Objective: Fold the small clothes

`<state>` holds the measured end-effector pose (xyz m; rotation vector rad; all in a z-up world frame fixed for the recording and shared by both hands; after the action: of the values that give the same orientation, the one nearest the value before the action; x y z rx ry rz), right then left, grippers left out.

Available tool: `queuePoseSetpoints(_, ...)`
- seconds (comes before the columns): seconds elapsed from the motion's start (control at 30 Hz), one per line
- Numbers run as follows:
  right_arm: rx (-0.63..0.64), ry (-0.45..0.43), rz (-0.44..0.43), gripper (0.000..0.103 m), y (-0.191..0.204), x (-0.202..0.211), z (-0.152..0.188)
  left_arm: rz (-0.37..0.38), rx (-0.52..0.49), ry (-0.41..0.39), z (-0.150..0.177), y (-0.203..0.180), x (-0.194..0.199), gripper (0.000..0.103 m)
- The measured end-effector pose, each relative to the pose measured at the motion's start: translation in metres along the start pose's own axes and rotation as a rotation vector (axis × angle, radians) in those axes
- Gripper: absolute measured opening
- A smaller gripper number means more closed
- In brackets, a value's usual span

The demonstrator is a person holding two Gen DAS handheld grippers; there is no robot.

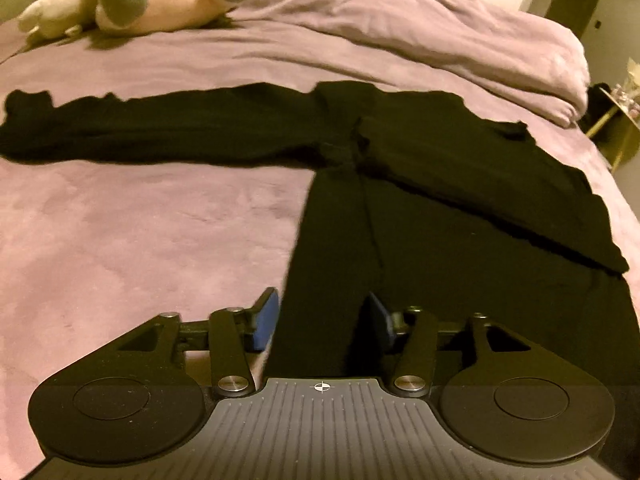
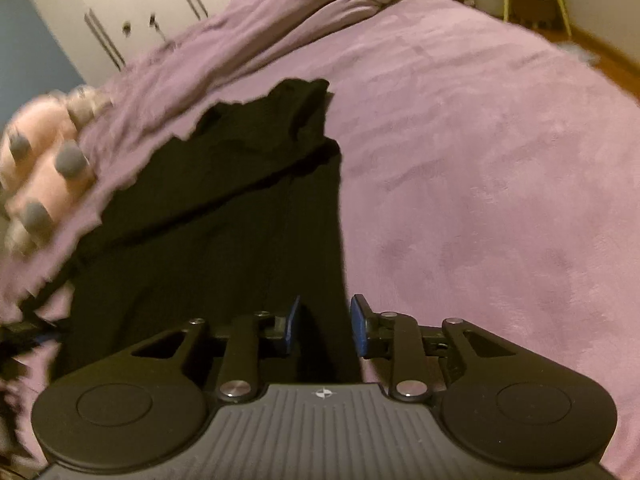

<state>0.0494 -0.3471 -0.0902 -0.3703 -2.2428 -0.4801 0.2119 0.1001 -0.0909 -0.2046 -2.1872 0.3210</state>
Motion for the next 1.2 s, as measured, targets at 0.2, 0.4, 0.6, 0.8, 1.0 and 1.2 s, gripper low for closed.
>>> queuePoseSetpoints(0.2, 0.058, -0.031, 0.125, 0.027, 0.015, 0.009, 0.003, 0.013, 0.155, -0.062, -0.022, 0.035, 0.005, 0.062)
queuePoseSetpoints(0.4, 0.070, -0.031, 0.137, 0.028, 0.036, 0.005, 0.002, -0.007, 0.365, -0.177, -0.048, 0.106, 0.001, 0.062)
queuePoseSetpoints(0.6, 0.067, -0.045, 0.162, 0.028, 0.046, 0.004, -0.006, -0.046, 0.664, -0.333, -0.069, 0.203, 0.004, 0.058)
queuePoseSetpoints(0.8, 0.075, -0.048, 0.183, 0.028, 0.052, -0.001, -0.013, -0.149, 0.760, -0.389, -0.087, 0.255, 0.002, 0.039)
queuePoseSetpoints(1.0, 0.074, -0.039, 0.178, 0.028, 0.060, -0.008, -0.014, -0.215, 0.699, -0.358, -0.099, 0.256, -0.005, 0.007)
queuePoseSetpoints(1.2, 0.054, -0.076, 0.165, 0.028, 0.057, -0.001, -0.020, -0.197, 0.346, -0.435, -0.133, 0.177, 0.020, 0.006)
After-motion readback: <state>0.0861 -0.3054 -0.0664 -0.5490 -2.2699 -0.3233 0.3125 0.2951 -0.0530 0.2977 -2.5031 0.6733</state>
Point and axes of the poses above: each gripper's, at about its wrist camera, not at the fingertips, and x roughly against the way its jaws point, y to its left, z to its underside, the point moved 3 cm from there along -x, roughly the way its jaws point, and after that the axes turned 6 degrees about z, right-handed, at the moved point
